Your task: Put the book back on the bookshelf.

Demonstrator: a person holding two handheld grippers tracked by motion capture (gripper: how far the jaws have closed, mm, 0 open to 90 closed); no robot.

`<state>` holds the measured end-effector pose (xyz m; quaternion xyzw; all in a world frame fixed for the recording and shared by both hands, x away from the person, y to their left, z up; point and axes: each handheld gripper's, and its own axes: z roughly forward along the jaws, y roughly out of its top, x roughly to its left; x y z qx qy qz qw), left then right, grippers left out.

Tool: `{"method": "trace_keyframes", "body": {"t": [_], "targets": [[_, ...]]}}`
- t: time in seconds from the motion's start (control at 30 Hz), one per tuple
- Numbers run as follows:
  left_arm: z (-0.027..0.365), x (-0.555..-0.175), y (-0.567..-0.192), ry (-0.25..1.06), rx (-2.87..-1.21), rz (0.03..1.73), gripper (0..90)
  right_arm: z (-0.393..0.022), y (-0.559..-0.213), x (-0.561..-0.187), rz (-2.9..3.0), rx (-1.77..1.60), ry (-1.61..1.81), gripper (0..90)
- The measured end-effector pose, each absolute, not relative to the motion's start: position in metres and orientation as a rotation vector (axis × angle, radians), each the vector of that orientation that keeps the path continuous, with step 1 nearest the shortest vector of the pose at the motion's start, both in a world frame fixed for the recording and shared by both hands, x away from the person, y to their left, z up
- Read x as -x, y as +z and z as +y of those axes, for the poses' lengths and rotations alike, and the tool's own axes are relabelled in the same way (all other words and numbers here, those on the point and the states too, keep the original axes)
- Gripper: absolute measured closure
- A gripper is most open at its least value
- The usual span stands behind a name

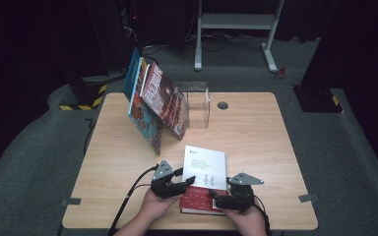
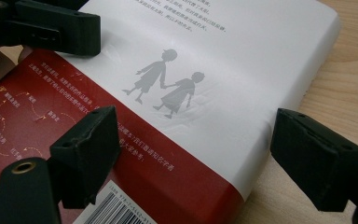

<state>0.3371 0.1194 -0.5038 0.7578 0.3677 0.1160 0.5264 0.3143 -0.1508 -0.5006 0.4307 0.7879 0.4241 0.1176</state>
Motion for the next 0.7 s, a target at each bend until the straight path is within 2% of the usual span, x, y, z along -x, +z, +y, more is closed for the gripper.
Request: {"method": "trace_keyframes", "body": {"t": [0.7], "targets": [[0.1201,-0.3352,-0.4973,0.292,-1.814,0.819,50.2,-0.1524,-0.4962,-0.3091,2.256,-1.197,1.222,20.7]]}}
